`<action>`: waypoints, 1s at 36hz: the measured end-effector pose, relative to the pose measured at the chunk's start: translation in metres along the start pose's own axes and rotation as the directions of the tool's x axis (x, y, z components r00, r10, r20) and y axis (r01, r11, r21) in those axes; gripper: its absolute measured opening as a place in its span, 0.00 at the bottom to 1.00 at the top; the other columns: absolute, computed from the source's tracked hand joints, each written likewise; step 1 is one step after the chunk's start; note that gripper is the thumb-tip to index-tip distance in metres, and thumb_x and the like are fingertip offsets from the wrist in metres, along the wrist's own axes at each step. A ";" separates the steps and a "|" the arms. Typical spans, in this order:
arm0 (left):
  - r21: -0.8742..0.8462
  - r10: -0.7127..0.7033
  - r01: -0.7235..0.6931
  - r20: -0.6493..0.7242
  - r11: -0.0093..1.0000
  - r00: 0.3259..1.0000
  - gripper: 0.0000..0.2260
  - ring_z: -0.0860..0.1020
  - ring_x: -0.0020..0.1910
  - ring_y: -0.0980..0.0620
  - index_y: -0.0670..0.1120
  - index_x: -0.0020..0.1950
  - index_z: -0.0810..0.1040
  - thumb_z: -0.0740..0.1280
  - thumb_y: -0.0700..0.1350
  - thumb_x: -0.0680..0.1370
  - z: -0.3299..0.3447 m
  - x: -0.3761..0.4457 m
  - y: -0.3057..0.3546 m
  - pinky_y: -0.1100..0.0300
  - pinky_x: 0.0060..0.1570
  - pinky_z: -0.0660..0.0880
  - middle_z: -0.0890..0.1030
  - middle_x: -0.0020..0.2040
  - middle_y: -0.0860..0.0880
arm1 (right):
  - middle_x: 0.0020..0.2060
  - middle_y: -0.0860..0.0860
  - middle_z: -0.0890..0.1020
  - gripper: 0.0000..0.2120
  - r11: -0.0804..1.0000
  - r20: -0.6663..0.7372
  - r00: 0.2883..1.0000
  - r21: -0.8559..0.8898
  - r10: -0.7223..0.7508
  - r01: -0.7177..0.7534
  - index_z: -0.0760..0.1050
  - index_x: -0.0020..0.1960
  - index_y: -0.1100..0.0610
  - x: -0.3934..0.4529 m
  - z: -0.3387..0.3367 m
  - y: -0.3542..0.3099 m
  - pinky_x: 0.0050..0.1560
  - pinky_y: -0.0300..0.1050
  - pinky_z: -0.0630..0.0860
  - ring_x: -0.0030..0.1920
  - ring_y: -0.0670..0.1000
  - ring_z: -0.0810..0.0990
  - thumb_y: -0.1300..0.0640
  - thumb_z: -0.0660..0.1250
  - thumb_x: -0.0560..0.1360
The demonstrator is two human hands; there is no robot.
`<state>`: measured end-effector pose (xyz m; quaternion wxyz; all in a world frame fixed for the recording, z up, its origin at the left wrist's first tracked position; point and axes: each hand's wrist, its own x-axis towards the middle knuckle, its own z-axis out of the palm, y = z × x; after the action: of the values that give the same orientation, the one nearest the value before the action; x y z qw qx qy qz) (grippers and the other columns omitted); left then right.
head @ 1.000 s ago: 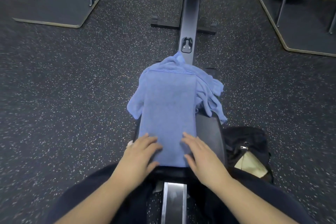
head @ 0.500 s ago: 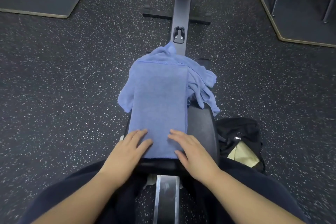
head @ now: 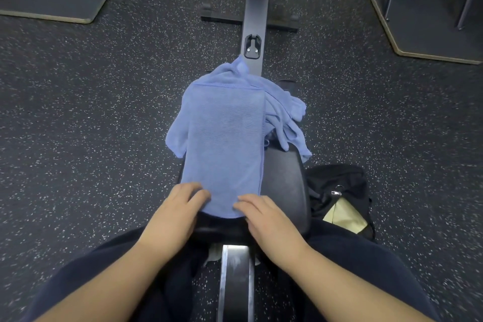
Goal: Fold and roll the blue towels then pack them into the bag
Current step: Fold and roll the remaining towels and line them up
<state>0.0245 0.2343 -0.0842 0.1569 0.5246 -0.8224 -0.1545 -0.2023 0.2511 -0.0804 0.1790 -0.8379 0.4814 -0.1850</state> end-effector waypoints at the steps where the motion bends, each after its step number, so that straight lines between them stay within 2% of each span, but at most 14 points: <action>1: 0.005 -0.001 0.001 0.003 1.000 1.000 0.25 0.68 0.54 0.49 0.47 0.55 0.73 0.69 0.28 0.62 -0.001 0.000 0.000 0.53 0.45 0.78 0.72 0.55 0.50 | 0.56 0.49 0.76 0.28 1.000 -0.003 1.000 -0.013 0.017 -0.017 0.74 0.58 0.54 0.000 0.000 0.001 0.48 0.44 0.79 0.48 0.53 0.78 0.72 0.71 0.61; 4: 0.018 -0.016 0.015 0.016 1.000 1.000 0.21 0.68 0.51 0.49 0.46 0.51 0.74 0.72 0.30 0.63 -0.003 0.000 0.000 0.53 0.38 0.78 0.73 0.51 0.50 | 0.51 0.50 0.78 0.24 0.997 -0.023 0.999 -0.054 0.045 -0.046 0.75 0.56 0.55 0.000 -0.001 0.004 0.44 0.45 0.79 0.45 0.54 0.78 0.70 0.71 0.62; 7: 0.032 -0.016 0.016 0.004 0.999 1.000 0.14 0.68 0.48 0.49 0.46 0.50 0.75 0.72 0.36 0.67 -0.001 0.001 -0.003 0.53 0.38 0.78 0.74 0.48 0.50 | 0.44 0.50 0.78 0.22 0.990 -0.057 0.996 -0.118 0.068 -0.074 0.76 0.50 0.55 0.003 -0.002 0.005 0.36 0.46 0.78 0.39 0.54 0.77 0.70 0.74 0.59; 9: 0.060 -0.010 0.010 -0.012 0.998 1.000 0.07 0.70 0.47 0.49 0.47 0.50 0.74 0.64 0.43 0.72 -0.001 0.002 -0.005 0.53 0.39 0.78 0.75 0.46 0.51 | 0.40 0.49 0.78 0.22 0.977 -0.087 0.994 -0.198 0.068 -0.084 0.77 0.46 0.54 0.006 -0.001 0.005 0.33 0.45 0.76 0.36 0.53 0.76 0.67 0.77 0.56; 11: 0.086 -0.012 0.014 -0.024 0.996 1.000 0.09 0.72 0.45 0.48 0.48 0.50 0.74 0.58 0.47 0.73 -0.002 0.002 -0.007 0.53 0.39 0.78 0.76 0.45 0.51 | 0.38 0.48 0.77 0.20 0.961 -0.113 0.991 -0.259 0.068 -0.096 0.77 0.44 0.53 0.008 0.000 0.006 0.31 0.45 0.73 0.35 0.53 0.74 0.65 0.78 0.56; 14: 0.092 -0.042 0.048 -0.069 0.995 0.997 0.11 0.73 0.46 0.48 0.48 0.52 0.75 0.57 0.48 0.75 -0.003 0.003 -0.009 0.51 0.42 0.78 0.79 0.46 0.51 | 0.37 0.47 0.76 0.16 0.937 -0.152 0.987 -0.334 0.052 -0.101 0.77 0.41 0.52 0.010 0.002 0.012 0.33 0.43 0.67 0.37 0.52 0.71 0.63 0.77 0.57; 17: 0.095 -0.069 0.079 -0.107 0.992 0.992 0.11 0.72 0.47 0.49 0.48 0.53 0.75 0.56 0.47 0.76 -0.004 0.004 -0.011 0.50 0.41 0.78 0.80 0.45 0.50 | 0.39 0.47 0.78 0.08 0.948 -0.186 0.982 -0.311 0.015 -0.073 0.78 0.40 0.53 0.011 0.003 0.019 0.39 0.43 0.62 0.41 0.52 0.68 0.62 0.69 0.62; 19: 0.081 -0.089 0.097 -0.097 0.992 0.991 0.11 0.74 0.47 0.47 0.49 0.55 0.74 0.56 0.47 0.76 -0.005 0.005 -0.012 0.49 0.42 0.78 0.81 0.45 0.49 | 0.41 0.47 0.79 0.07 0.961 -0.193 0.981 -0.269 0.010 -0.063 0.78 0.41 0.54 0.012 0.001 0.020 0.42 0.42 0.63 0.43 0.51 0.70 0.60 0.63 0.66; 21: 0.069 -0.123 0.127 -0.064 0.990 0.990 0.12 0.78 0.46 0.43 0.48 0.55 0.75 0.55 0.47 0.77 -0.008 0.007 -0.010 0.48 0.42 0.77 0.82 0.46 0.48 | 0.41 0.47 0.79 0.07 0.968 -0.177 0.984 -0.243 0.027 -0.070 0.77 0.41 0.54 0.012 -0.002 0.019 0.44 0.43 0.67 0.43 0.52 0.74 0.59 0.61 0.67; 23: 0.041 -0.168 0.169 -0.027 0.985 0.986 0.15 0.79 0.45 0.41 0.46 0.55 0.78 0.54 0.48 0.78 -0.010 0.009 -0.008 0.47 0.44 0.77 0.82 0.47 0.47 | 0.40 0.48 0.78 0.06 0.971 -0.146 0.988 -0.223 0.051 -0.083 0.76 0.42 0.54 0.013 -0.005 0.018 0.44 0.45 0.69 0.42 0.53 0.76 0.60 0.68 0.65; 26: -0.003 -0.225 0.225 -0.018 0.974 0.974 0.17 0.78 0.46 0.40 0.46 0.55 0.79 0.53 0.50 0.78 -0.014 0.012 -0.004 0.46 0.46 0.75 0.82 0.48 0.47 | 0.39 0.48 0.77 0.13 0.975 -0.078 0.993 -0.197 0.090 -0.104 0.75 0.43 0.54 0.017 -0.007 0.015 0.46 0.44 0.67 0.42 0.54 0.76 0.62 0.73 0.61; 31: -0.082 -0.336 0.331 -0.060 0.940 0.940 0.07 0.76 0.46 0.39 0.47 0.55 0.76 0.62 0.42 0.80 -0.019 0.021 0.003 0.47 0.47 0.72 0.80 0.46 0.46 | 0.33 0.49 0.79 0.11 0.967 -0.113 0.970 -0.119 0.213 -0.226 0.77 0.44 0.55 0.033 -0.016 0.013 0.44 0.43 0.63 0.36 0.56 0.78 0.63 0.70 0.62; 33: -0.094 -0.357 0.351 -0.058 0.932 0.932 0.06 0.75 0.47 0.40 0.46 0.56 0.75 0.64 0.40 0.79 -0.020 0.027 0.005 0.47 0.48 0.71 0.79 0.47 0.46 | 0.35 0.52 0.80 0.12 0.945 -0.111 0.946 -0.085 0.306 -0.315 0.77 0.50 0.56 0.038 -0.021 0.014 0.46 0.47 0.67 0.39 0.59 0.79 0.62 0.74 0.68; 36: -0.089 -0.311 0.303 -0.085 0.949 0.947 0.07 0.75 0.44 0.41 0.49 0.49 0.72 0.63 0.36 0.78 -0.018 0.033 0.005 0.49 0.44 0.70 0.76 0.46 0.48 | 0.46 0.55 0.81 0.17 0.923 -0.054 0.922 -0.014 0.384 -0.385 0.72 0.63 0.57 0.046 -0.029 0.015 0.51 0.49 0.67 0.49 0.60 0.77 0.54 0.68 0.76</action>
<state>0.0147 0.2046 -0.0632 0.1906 0.6470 -0.7155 -0.1817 -0.2058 0.2004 -0.0566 0.1895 -0.7244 0.6428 -0.1615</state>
